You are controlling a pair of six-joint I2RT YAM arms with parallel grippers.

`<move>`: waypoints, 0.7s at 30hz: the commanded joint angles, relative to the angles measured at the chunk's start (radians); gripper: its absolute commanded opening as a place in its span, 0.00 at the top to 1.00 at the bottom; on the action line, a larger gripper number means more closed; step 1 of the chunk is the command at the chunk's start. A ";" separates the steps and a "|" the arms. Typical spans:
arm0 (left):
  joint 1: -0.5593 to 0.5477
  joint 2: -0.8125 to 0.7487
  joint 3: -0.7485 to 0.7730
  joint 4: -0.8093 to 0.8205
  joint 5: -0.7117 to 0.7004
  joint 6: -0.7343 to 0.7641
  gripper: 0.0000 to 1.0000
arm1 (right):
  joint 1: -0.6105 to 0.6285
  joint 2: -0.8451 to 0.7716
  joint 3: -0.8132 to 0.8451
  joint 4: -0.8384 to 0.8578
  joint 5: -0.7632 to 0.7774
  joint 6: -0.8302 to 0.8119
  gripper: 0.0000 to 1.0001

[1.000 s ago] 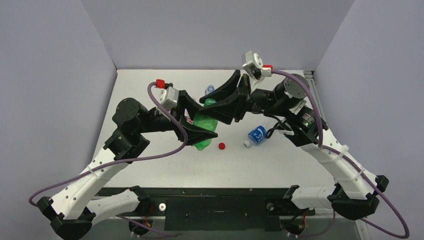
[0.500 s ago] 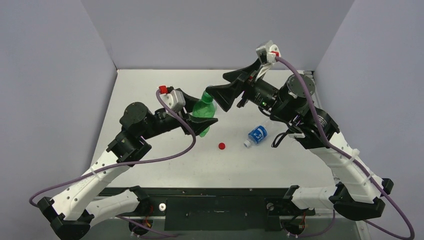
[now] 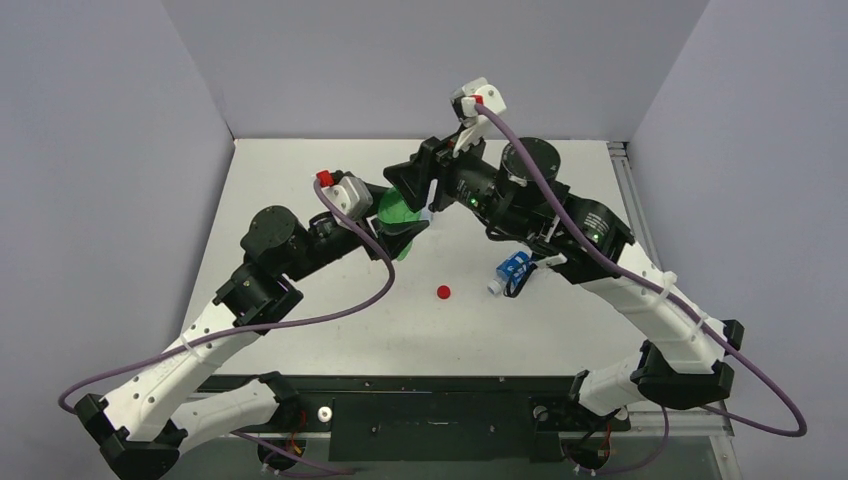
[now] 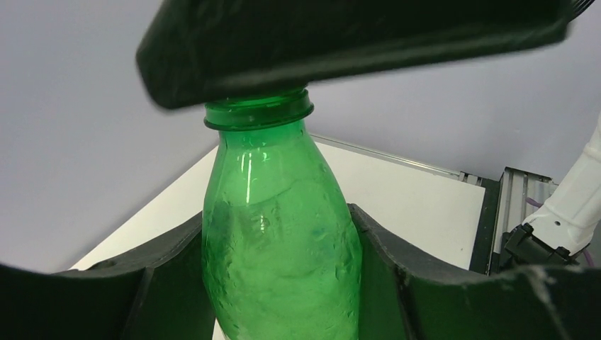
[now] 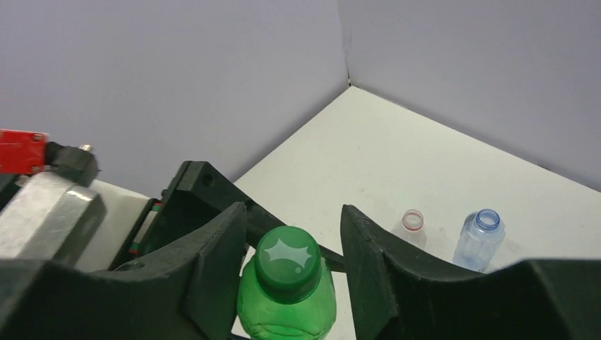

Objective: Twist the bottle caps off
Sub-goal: Unscrew the bottle cap from the plastic bottle.

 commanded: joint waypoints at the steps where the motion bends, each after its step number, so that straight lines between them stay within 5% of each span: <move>1: -0.012 -0.026 0.000 0.032 -0.023 0.038 1.00 | 0.009 0.020 0.039 -0.032 0.044 0.002 0.54; 4: -0.013 -0.030 0.000 0.033 -0.019 0.039 1.00 | 0.009 0.026 0.039 -0.033 0.050 0.003 0.60; 11: -0.018 -0.035 -0.008 0.033 -0.015 0.033 1.00 | 0.008 -0.005 -0.019 0.021 0.039 0.007 0.96; 16: -0.018 -0.036 -0.011 0.039 0.049 -0.026 1.00 | 0.002 -0.068 -0.110 0.122 -0.052 -0.024 1.00; 18: -0.019 -0.035 -0.008 0.053 0.113 -0.077 1.00 | -0.017 -0.106 -0.164 0.190 -0.159 -0.052 1.00; 21: -0.019 -0.031 0.006 0.087 0.261 -0.183 1.00 | -0.100 -0.151 -0.230 0.310 -0.523 -0.035 1.00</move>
